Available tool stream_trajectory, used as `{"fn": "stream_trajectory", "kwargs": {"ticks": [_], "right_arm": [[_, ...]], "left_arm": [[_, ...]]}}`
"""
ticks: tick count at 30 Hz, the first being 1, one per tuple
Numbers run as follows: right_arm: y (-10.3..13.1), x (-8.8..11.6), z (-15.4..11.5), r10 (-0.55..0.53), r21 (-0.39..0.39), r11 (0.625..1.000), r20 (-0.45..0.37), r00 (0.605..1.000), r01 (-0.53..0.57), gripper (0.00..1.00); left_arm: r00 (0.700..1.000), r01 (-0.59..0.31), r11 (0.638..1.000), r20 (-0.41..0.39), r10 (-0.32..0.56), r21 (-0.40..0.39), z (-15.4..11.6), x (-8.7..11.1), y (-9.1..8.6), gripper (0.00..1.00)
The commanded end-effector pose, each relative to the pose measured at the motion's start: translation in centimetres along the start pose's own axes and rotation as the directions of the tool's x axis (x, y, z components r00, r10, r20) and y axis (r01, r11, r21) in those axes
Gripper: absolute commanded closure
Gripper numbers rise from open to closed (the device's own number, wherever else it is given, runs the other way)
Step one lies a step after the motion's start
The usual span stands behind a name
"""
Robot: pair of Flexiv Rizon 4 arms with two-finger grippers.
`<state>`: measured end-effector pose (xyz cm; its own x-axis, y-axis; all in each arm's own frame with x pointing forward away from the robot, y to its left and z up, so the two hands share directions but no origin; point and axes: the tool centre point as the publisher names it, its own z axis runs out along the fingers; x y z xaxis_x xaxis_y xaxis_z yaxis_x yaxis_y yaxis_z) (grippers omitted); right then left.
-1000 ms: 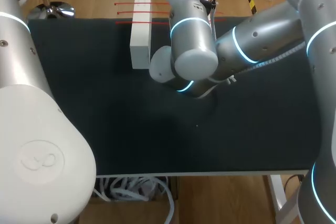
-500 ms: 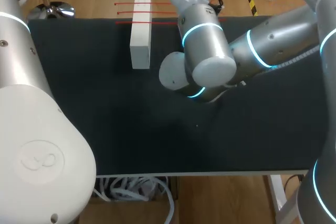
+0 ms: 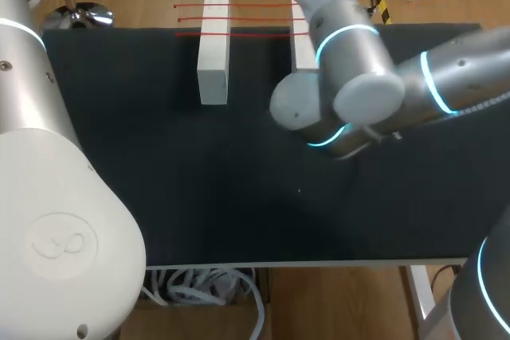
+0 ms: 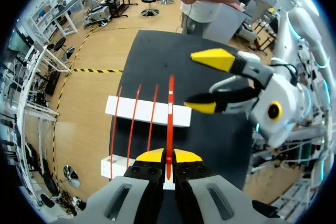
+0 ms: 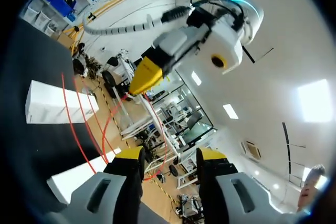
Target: Grab the tape and strap the tape.
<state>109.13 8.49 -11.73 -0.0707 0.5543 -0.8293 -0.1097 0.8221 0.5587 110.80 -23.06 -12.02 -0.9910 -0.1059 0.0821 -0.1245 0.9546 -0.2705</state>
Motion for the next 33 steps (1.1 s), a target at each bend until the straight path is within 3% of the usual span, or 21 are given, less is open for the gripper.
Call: {"fn": "stream_trajectory", "kwargs": {"ticks": [1,7,11,14,18,23,28,33], "right_arm": [[-3.2,-1.5,0.9,0.001,-0.013,1.000,-0.405,0.914,-0.007,0.60],[-5.6,-1.9,1.7,-0.008,-0.069,0.997,-0.533,0.846,-0.034,0.62],[-5.5,-1.7,1.6,0.008,-0.114,0.989,-0.607,0.794,-0.098,0.68],[-6.0,-1.6,2.2,0.015,-0.108,0.989,-0.597,0.802,-0.099,0.68],[-6.1,-1.6,2.1,0.037,-0.116,0.982,-0.654,0.756,-0.148,0.68],[-4.7,-1.0,1.3,0.022,-0.184,0.959,-0.709,0.705,-0.216,0.67],[-3.5,-0.3,0.4,-0.002,-0.212,0.952,-0.726,0.687,-0.222,0.69],[-4.0,-0.6,0.0,-0.027,-0.212,0.959,-0.727,0.686,-0.187,0.66]], "left_arm": [[1.000,0.002,1.000,-0.001,-0.002,-0.006,-0.1,0.0,-0.1,1.00],[1.000,0.002,1.000,-0.001,-0.002,-0.006,-0.1,0.0,-0.1,1.00],[1.000,0.002,1.000,-0.001,-0.002,-0.006,-0.1,0.0,-0.1,1.00],[1.000,0.002,1.000,-0.001,-0.002,-0.006,-0.1,0.0,-0.1,1.00],[1.000,0.002,1.000,-0.001,-0.002,-0.006,-0.1,0.0,-0.1,1.00],[1.000,0.002,1.000,-0.001,-0.002,-0.006,-0.1,0.0,-0.1,1.00],[1.000,0.002,1.000,-0.001,-0.002,-0.006,-0.1,0.0,-0.1,1.00],[1.000,0.002,1.000,-0.001,-0.002,-0.006,-0.1,0.0,-0.1,1.00]]}}
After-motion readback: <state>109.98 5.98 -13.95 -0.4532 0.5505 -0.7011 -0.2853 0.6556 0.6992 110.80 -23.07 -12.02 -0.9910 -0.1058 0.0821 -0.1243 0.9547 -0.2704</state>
